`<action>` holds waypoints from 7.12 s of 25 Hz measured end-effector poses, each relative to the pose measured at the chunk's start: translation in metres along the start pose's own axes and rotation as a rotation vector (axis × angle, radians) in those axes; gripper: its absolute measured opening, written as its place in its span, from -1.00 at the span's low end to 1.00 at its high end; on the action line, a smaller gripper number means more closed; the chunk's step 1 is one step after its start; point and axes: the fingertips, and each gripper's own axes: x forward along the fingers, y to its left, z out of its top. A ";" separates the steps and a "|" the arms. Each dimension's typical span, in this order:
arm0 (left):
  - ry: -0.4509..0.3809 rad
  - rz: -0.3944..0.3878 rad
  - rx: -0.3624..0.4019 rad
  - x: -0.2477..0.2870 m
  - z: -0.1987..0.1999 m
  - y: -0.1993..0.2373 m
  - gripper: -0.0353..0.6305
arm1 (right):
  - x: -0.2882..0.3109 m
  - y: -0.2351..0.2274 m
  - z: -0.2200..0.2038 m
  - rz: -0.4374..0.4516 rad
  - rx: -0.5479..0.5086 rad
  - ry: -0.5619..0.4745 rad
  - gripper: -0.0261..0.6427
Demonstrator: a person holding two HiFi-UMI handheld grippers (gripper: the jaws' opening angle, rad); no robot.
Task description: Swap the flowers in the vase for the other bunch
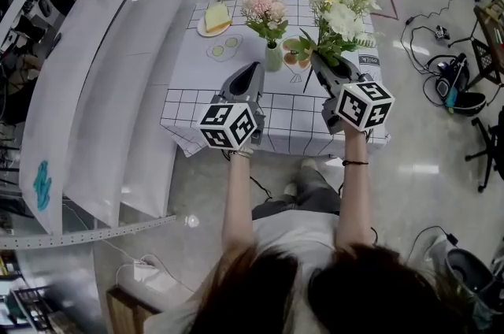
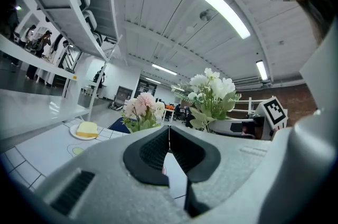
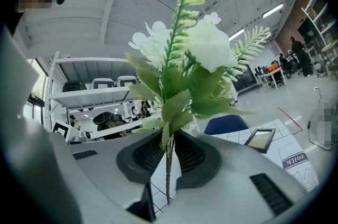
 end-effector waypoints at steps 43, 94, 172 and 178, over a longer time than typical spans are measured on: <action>0.098 0.147 -0.110 0.097 -0.051 0.054 -0.84 | 0.085 -0.102 0.007 0.074 0.032 0.107 -0.76; 0.249 0.029 -0.095 0.146 -0.093 0.086 -0.33 | 0.084 -0.120 -0.018 -0.046 0.041 0.107 -0.76; 0.017 0.093 -0.025 0.130 -0.013 0.079 -0.59 | 0.086 -0.105 -0.003 0.060 0.034 0.119 -0.76; -0.032 0.098 -0.029 0.127 0.000 0.079 -0.59 | 0.088 -0.101 -0.002 0.073 0.031 0.126 -0.76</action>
